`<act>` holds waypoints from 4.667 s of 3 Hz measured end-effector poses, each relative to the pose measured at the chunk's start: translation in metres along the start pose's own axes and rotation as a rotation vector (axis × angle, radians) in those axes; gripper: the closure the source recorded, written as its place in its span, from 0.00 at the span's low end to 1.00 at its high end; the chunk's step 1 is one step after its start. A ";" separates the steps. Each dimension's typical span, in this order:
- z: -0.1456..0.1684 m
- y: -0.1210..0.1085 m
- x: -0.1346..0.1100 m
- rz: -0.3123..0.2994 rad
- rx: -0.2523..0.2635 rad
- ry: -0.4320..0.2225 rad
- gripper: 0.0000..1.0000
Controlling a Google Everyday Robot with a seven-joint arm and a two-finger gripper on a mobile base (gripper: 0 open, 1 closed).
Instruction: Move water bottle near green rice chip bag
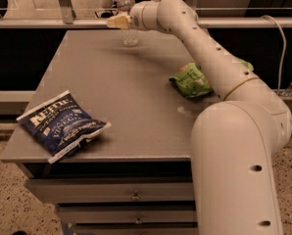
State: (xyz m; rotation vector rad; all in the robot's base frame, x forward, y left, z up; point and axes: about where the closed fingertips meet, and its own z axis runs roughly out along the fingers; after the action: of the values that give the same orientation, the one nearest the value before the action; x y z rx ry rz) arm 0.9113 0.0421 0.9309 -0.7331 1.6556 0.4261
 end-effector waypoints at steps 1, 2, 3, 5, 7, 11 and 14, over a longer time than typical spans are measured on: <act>0.000 0.005 0.003 0.024 -0.030 0.026 0.48; -0.015 0.006 -0.002 0.034 -0.039 0.024 0.72; -0.042 0.008 -0.004 0.037 -0.040 0.009 0.95; -0.131 0.002 0.008 0.049 -0.009 -0.064 1.00; -0.198 -0.024 0.018 0.018 0.068 -0.109 1.00; -0.236 -0.026 0.057 0.033 0.058 -0.058 0.51; -0.241 -0.015 0.078 0.053 0.044 -0.059 0.00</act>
Offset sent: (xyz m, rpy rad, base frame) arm -0.0472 -0.0296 0.0089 0.0240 0.0602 0.0294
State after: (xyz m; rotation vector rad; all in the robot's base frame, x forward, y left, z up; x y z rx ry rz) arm 0.7375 -0.1413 0.9100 -0.6394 1.6264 0.4441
